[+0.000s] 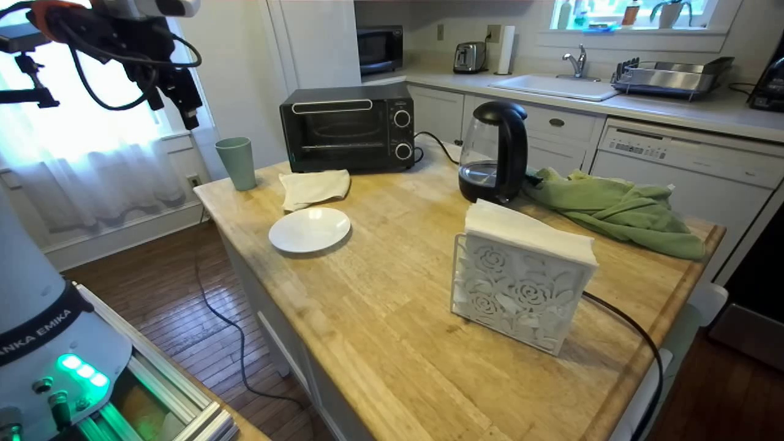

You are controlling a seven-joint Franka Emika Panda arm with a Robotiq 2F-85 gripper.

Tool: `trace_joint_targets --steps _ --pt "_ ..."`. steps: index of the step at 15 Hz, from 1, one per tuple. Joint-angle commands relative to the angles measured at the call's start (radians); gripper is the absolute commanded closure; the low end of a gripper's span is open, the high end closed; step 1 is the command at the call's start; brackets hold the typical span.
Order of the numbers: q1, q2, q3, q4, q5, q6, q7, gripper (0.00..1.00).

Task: Open the lid to the transparent kettle

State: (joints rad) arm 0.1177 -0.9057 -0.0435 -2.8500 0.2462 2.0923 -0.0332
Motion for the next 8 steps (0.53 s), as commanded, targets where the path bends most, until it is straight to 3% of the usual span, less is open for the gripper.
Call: trace_joint_targets --steps 1,4,8 --pt "-0.008 0.000 0.007 0.003 0.006 -0.005 -0.005 0.00" --pt "-0.008 0.044 0.022 0.027 -0.007 0.029 -0.008 0.00" --pt "-0.066 0.144 0.037 0.125 -0.078 0.122 -0.005 0.00"
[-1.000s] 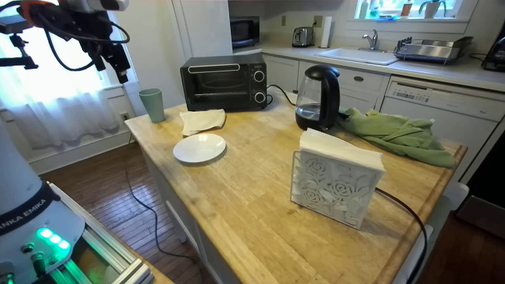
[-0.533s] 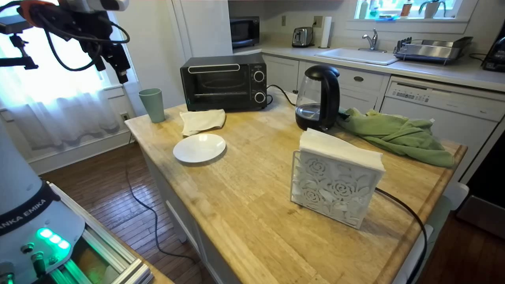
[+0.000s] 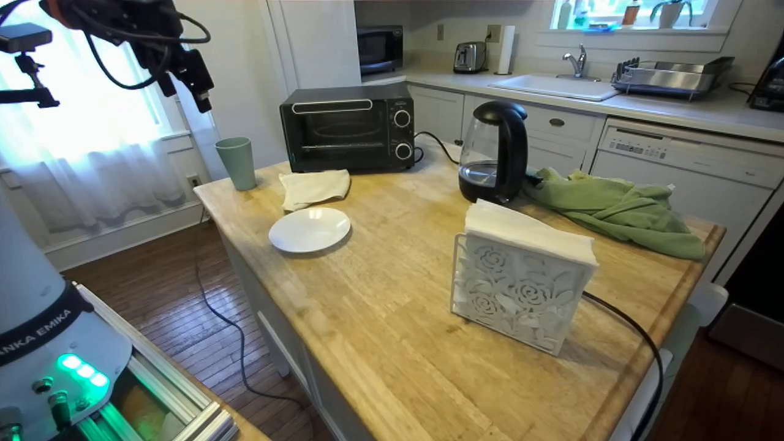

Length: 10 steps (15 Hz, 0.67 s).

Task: Open the lid to the transparent kettle

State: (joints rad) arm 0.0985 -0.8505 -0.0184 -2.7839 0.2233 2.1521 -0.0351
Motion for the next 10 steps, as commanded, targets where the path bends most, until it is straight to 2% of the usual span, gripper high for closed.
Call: trace_joint_targets --steps 1,3,6,10 --pt "-0.066 0.121 0.003 0.089 -0.076 0.091 -0.008 0.00" --pt "-0.107 0.189 -0.028 0.152 -0.096 0.136 0.002 0.00" --pt "-0.150 0.301 -0.102 0.250 -0.068 0.196 -0.005 0.00" --pt "-0.180 0.468 -0.216 0.406 0.006 0.187 -0.002 0.00"
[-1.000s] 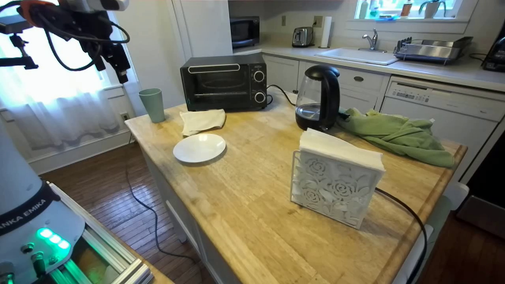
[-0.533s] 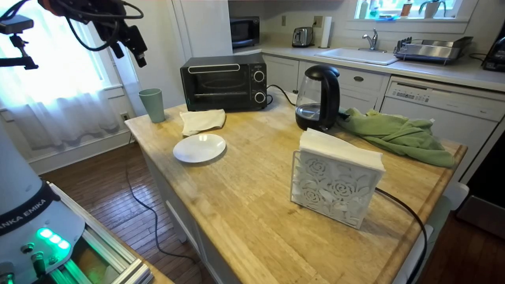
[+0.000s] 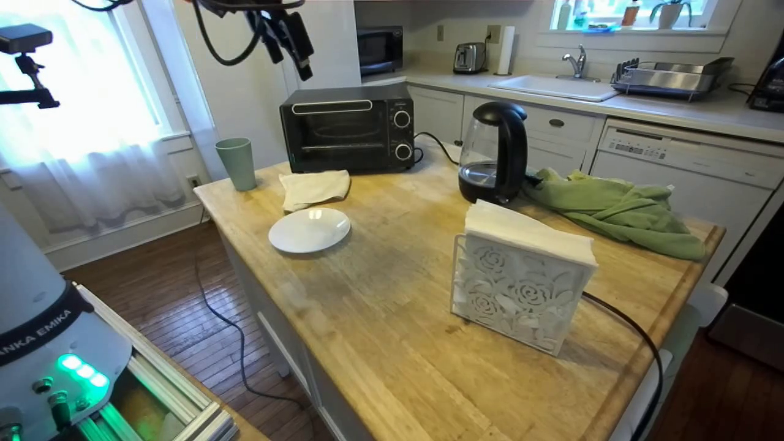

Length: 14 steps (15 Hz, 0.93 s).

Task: Open the lid to the transparent kettle

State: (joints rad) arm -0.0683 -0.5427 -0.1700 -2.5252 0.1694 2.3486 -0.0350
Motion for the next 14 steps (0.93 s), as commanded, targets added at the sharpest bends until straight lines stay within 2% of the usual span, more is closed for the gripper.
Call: trace_joint_targets --steps 1,4,7,10,14 --pt "-0.022 0.204 -0.084 0.194 0.078 -0.011 0.005 0.00" --pt "-0.007 0.336 -0.149 0.337 0.198 -0.014 -0.041 0.00" --pt "-0.013 0.454 -0.184 0.479 0.342 -0.053 -0.131 0.00" --pt "-0.066 0.564 -0.189 0.607 0.450 -0.113 -0.160 0.00" --pt "-0.176 0.704 -0.179 0.778 0.547 -0.209 -0.216 0.00"
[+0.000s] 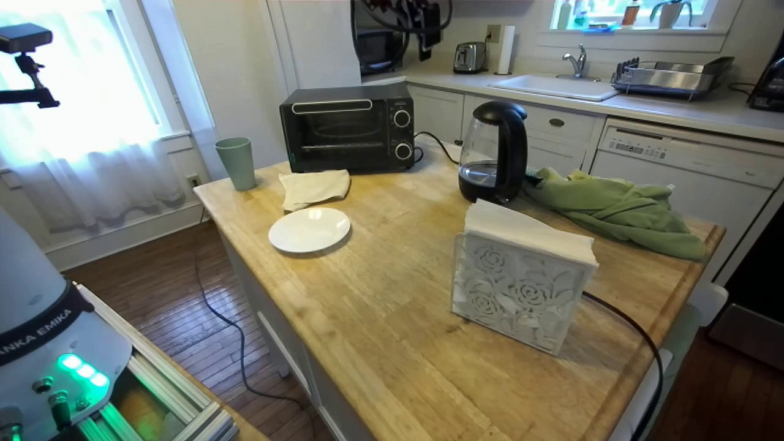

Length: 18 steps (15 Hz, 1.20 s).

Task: Open the lid to the transparent kettle

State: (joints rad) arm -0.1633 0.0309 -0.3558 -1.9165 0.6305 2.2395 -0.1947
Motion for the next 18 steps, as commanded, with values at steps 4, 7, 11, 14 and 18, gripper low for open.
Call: trace_joint_targets --steps 4,7,11,14,18 --pt "-0.171 0.248 0.013 0.289 -0.010 -0.128 -0.013 0.00" --pt "-0.193 0.210 0.041 0.229 0.006 -0.093 -0.034 0.00" --pt "-0.197 0.233 0.048 0.255 0.002 -0.093 -0.031 0.00" --pt "-0.197 0.233 0.049 0.259 0.001 -0.094 -0.031 0.00" --pt "-0.197 0.233 0.049 0.259 0.000 -0.094 -0.031 0.00"
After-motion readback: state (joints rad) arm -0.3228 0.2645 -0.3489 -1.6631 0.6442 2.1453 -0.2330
